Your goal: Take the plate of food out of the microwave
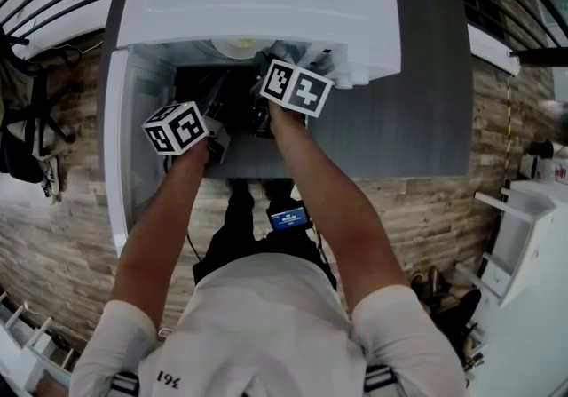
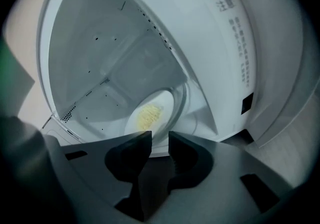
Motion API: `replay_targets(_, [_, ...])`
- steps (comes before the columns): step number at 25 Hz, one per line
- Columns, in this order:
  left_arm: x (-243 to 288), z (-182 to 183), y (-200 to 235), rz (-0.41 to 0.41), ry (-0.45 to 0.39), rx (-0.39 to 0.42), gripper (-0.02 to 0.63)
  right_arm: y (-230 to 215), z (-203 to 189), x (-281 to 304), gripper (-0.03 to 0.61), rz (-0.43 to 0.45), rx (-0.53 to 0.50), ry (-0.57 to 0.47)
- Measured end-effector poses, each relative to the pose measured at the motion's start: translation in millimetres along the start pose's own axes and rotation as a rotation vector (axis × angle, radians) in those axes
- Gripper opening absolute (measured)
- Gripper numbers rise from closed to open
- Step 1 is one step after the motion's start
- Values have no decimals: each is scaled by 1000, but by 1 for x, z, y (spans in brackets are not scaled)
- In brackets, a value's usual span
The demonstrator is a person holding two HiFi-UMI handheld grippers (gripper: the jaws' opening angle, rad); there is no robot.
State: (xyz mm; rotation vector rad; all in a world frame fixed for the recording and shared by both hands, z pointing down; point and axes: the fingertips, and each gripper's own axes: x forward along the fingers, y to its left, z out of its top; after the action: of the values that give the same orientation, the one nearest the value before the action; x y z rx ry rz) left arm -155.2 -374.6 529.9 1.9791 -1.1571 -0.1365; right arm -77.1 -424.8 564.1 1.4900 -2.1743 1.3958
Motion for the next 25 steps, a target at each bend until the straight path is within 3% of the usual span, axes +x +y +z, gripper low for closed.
replay_targets(17, [3, -6, -3, -25, 22, -19, 55, -9, 14, 8, 101, -74, 163, 14])
replay_targets(20, [4, -5, -3, -28, 21, -24, 55, -10, 17, 4, 55, -79, 148, 14])
replay_targets(25, [5, -1, 4, -16, 13, -47, 55, -11, 13, -3, 37, -52, 176, 21])
